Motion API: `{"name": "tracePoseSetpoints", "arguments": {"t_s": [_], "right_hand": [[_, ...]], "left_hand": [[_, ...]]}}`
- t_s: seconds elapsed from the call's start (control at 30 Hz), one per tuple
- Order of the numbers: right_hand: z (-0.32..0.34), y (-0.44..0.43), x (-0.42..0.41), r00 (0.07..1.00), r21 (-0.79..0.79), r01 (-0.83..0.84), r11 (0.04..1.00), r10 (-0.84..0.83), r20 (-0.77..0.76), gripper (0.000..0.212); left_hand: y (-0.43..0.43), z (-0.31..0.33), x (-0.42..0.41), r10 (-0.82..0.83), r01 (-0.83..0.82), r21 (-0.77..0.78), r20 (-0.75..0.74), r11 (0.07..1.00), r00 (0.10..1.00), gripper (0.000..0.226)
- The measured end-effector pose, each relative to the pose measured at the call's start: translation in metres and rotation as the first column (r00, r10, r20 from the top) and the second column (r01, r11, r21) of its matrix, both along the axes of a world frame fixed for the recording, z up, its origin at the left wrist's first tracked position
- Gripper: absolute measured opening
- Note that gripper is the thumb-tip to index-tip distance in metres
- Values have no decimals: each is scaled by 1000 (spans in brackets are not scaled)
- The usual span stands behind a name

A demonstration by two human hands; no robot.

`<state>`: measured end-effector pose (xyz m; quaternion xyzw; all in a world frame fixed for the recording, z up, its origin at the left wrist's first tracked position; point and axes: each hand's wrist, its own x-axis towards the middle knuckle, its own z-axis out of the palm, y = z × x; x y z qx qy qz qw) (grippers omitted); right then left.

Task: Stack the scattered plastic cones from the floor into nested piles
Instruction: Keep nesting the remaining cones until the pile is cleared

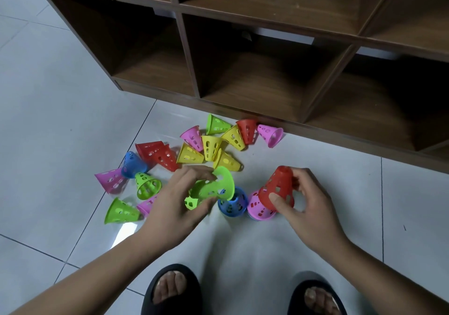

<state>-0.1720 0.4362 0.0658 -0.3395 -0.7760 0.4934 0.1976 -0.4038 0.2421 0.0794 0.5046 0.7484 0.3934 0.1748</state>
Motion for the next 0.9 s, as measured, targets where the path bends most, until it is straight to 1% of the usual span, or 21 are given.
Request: {"name": "tracePoseSetpoints", "arguments": {"t_s": [0.07,0.17,0.33,0.47,0.63,0.7,0.77,0.83,0.9], "right_hand": [[-1,-10,5,999,66,-44,997,44,12,47],[-11,-16,8,995,111,-88,990,83,52,51],[-23,-15,10,973,99,-194,976,179,146,49],[-31,-10,8,959,110,-233,966,210,189,49],[-32,-3,7,941,109,-288,951,260,218,49],[-28,4,6,935,90,-310,946,287,208,45],[-25,16,3,944,127,-305,944,282,172,35],[-26,33,-5,957,153,-268,951,245,157,33],[-34,54,-17,965,182,-219,959,185,188,29]], "left_hand": [[1,-2,3,-36,36,-14,-1,999,999,34],[3,-12,9,-70,70,-83,6,994,998,44],[14,-27,15,-160,151,-137,-58,979,985,43],[22,-42,15,-223,197,-192,-127,961,966,46],[26,-56,13,-255,223,-227,-122,948,959,49],[28,-54,10,-270,242,-216,-108,946,957,51],[30,-49,6,-244,234,-201,-28,951,969,53],[36,-43,-2,-174,180,-186,50,966,983,50],[47,-40,-12,-118,124,-166,43,978,992,40]]}}
